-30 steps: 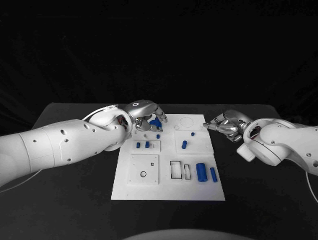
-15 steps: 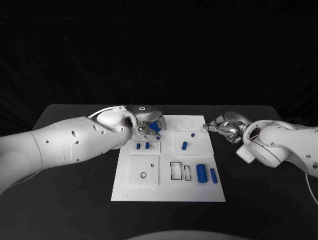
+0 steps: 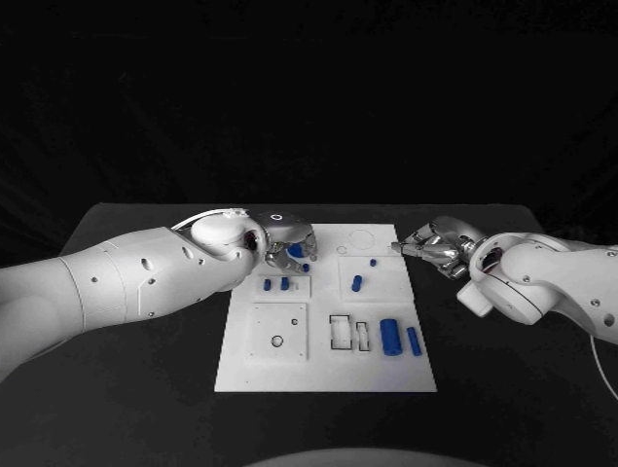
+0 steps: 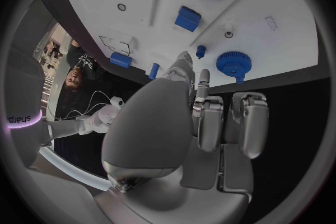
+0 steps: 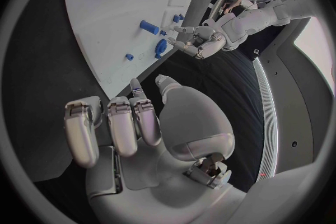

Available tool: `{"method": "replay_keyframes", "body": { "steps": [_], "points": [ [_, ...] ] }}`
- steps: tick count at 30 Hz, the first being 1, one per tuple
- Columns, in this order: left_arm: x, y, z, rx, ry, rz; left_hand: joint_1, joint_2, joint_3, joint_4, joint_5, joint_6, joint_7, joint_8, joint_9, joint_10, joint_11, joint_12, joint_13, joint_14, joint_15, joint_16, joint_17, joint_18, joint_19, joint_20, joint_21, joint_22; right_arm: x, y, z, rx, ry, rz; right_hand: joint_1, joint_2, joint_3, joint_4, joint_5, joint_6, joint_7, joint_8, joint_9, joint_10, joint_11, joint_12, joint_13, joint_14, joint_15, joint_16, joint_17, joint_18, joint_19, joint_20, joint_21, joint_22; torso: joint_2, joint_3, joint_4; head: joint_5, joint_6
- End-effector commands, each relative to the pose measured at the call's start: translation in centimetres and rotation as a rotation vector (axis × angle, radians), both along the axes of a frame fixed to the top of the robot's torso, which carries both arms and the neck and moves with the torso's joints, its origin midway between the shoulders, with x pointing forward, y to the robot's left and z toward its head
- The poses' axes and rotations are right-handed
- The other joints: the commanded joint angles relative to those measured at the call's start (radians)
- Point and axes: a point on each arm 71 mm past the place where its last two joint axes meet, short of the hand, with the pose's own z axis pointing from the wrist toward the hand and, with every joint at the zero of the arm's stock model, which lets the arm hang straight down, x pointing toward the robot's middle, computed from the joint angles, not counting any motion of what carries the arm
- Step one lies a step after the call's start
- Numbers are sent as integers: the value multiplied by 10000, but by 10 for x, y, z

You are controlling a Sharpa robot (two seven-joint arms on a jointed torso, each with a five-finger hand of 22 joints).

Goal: Assemble the parts on the task board

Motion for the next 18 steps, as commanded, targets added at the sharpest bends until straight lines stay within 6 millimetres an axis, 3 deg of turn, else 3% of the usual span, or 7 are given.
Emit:
{"method": "replay_keyframes", "body": {
  "steps": [1,5,12,18],
  "points": [
    [-1,-2,-3,517,42,-74,139,-18,126,-4,-63,-94,47,-28,-65,-40,-122,-77,-14,1061,-125,26,2635,-75,1070,-92,24,2635,-1,2,-1,-35,105,143,67,14,-18,-12,49,-12,-20,54,13,1049,37,28,2635,1060,62,41,2631,-68,1048,48,45,2627,3,4,1,19,-5],
    [-1,-3,-4,593,77,-36,258,17,273,-15,-58,-126,72,-23,-133,-94,-253,-89,-14,1061,-255,26,2635,-75,1070,-131,24,2635,-1,2,-1,-45,132,151,67,14,-18,-12,49,-12,-20,54,13,1049,37,28,2635,1060,62,41,2631,-68,1048,48,45,2627,5,1,-6,53,-71],
    [-1,-6,-9,767,30,69,313,53,482,-5,-58,-255,58,-26,-261,-285,-290,-112,-21,1061,-321,26,2635,-75,1070,-190,24,2635,-1,2,-1,-55,161,158,61,9,-24,-7,61,-20,-18,54,14,1049,38,28,2635,1060,62,41,2631,-68,1048,47,45,2627,10,-5,-5,51,74],
    [-1,-7,-12,879,40,132,337,72,589,-13,-59,-235,63,-3,-306,-401,-324,-112,-20,1061,-368,26,2635,-75,1070,-216,24,2635,-1,2,-1,-60,171,158,61,9,-24,-7,61,-20,-18,54,14,1049,38,28,2635,1060,62,41,2631,-68,1048,47,45,2627,7,-2,7,45,39]
  ]
}}
